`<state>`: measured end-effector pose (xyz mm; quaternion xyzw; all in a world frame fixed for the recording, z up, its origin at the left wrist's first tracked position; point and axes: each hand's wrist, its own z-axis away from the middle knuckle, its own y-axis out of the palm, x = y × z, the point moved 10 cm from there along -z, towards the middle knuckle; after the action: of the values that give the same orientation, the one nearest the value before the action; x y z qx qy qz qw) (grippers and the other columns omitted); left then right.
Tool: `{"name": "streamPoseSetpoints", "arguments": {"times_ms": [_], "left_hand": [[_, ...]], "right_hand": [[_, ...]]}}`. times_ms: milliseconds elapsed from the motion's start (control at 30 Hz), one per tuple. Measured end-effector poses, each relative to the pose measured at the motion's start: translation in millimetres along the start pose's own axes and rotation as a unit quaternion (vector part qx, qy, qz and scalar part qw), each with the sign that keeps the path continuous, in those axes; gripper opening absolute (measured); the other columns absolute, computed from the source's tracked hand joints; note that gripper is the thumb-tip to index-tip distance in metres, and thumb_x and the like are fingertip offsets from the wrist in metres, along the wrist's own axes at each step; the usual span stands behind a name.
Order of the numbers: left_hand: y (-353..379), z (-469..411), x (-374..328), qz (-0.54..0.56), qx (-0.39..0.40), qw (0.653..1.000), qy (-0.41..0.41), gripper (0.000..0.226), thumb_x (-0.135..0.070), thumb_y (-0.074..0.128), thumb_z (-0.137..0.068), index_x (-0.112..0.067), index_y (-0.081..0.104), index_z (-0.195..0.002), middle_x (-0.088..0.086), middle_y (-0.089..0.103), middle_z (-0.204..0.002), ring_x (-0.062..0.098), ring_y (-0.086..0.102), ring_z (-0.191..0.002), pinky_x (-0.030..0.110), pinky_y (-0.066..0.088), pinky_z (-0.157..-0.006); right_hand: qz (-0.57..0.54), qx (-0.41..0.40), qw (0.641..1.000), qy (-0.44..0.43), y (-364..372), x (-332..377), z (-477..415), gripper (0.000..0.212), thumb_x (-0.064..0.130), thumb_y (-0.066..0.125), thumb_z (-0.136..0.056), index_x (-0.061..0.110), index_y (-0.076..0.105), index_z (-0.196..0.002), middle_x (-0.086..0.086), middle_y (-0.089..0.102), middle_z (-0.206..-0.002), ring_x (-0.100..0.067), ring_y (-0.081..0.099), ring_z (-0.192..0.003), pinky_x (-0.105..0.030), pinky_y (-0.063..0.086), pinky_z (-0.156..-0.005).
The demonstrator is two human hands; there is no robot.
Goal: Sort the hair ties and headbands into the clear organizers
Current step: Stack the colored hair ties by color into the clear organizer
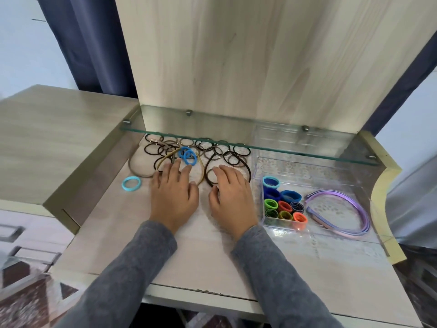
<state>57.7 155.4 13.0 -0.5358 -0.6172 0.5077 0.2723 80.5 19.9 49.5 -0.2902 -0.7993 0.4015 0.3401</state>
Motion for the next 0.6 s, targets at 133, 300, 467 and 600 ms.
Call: {"name": "streamPoseSetpoints", "arguments": {"times_ms": [133,300,467,600], "left_hand": [[12,-8,1,-0.018,0.049,0.999,-0.004,0.077,-0.046,0.010,-0.083,-0.021,0.044,-0.148,0.007,0.036,-0.158,0.029,0.028,-0.147,0.051,0.016,-0.118],[15,-18,4,-0.011,0.067,0.998,-0.018,0.070,-0.043,0.015,-0.088,-0.024,0.038,-0.151,0.002,0.036,-0.158,0.021,0.026,-0.148,0.049,0.009,-0.119],[10,-27,3,-0.011,0.044,0.999,-0.013,0.063,-0.041,0.023,-0.089,-0.024,0.046,-0.145,-0.001,0.050,-0.147,0.020,0.040,-0.138,0.049,0.016,-0.116],[13,-34,2,-0.013,0.051,0.998,-0.017,0.063,-0.041,0.023,-0.089,-0.022,0.048,-0.143,-0.001,0.051,-0.146,0.019,0.041,-0.138,0.049,0.017,-0.116]], "right_hand": [[0.038,0.021,0.999,0.023,18,-9,-3,0.047,0.025,0.043,-0.084,0.010,0.056,-0.127,-0.012,0.054,-0.135,-0.031,0.046,-0.128,-0.045,0.039,-0.107],[0.061,0.018,0.997,0.038,21,-14,-4,0.047,0.030,0.039,-0.086,0.011,0.058,-0.125,-0.012,0.055,-0.135,-0.033,0.044,-0.131,-0.048,0.037,-0.107],[0.061,0.034,0.996,0.053,29,-21,-3,0.050,0.033,0.036,-0.088,0.010,0.054,-0.129,-0.012,0.053,-0.137,-0.034,0.039,-0.134,-0.049,0.031,-0.111],[0.052,0.042,0.996,0.059,30,-24,-2,0.050,0.033,0.042,-0.091,0.011,0.048,-0.135,-0.011,0.047,-0.143,-0.032,0.030,-0.140,-0.046,0.022,-0.115]]}}
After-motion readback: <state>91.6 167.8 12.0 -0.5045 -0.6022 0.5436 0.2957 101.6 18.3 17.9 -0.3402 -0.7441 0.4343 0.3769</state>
